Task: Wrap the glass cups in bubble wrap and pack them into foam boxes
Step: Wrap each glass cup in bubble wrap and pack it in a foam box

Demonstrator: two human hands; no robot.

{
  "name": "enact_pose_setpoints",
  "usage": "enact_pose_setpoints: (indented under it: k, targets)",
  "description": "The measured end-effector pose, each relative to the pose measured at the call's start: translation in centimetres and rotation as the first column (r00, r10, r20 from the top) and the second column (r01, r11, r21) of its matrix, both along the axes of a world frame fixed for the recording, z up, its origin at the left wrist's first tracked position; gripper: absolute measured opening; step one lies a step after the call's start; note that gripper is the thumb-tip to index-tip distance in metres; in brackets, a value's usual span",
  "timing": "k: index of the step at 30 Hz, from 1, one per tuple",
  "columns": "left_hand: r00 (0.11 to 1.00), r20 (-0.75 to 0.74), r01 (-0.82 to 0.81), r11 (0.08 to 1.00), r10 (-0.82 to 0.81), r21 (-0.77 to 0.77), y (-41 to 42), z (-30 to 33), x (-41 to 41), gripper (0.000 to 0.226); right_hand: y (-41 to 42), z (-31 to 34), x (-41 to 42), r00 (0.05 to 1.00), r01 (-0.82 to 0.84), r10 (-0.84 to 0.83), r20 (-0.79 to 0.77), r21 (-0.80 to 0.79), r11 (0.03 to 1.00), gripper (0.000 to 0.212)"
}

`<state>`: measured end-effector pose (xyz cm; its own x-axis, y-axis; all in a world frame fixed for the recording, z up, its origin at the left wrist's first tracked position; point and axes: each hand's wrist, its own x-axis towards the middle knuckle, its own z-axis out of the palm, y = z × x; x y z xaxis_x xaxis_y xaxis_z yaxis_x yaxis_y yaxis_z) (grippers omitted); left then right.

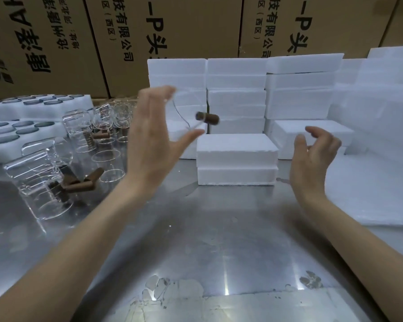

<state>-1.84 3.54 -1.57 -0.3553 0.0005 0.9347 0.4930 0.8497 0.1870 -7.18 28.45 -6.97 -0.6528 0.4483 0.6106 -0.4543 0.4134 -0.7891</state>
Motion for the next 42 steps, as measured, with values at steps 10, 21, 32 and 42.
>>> enact_pose_setpoints:
  k: [10,21,32,42]
  targets:
    - [0.925,0.119,0.34,0.925,-0.361,0.169,4.1,-6.4,-1.1,0.072,-2.5,0.5,2.7,0.908,-0.369,0.408,-0.09,0.288,0.884,0.026]
    - [0.777,0.379,0.44,0.865,-0.502,0.242,5.4,-7.0,-0.2,0.086,-2.7,-0.7,1.9,0.896,-0.441,0.383,0.226,0.347,0.828,0.059]
    - [0.689,0.304,0.352,0.67,-0.658,0.653,7.5,-6.6,-0.8,0.041,-2.9,-1.2,1.7,0.936,-0.352,0.32,0.147,0.414,0.839,0.056]
    - [0.672,0.24,0.237,0.511,-0.701,0.826,8.2,-5.5,-1.3,0.017,-2.8,-1.3,1.8,0.939,-0.345,0.315,0.141,0.381,0.858,0.058]
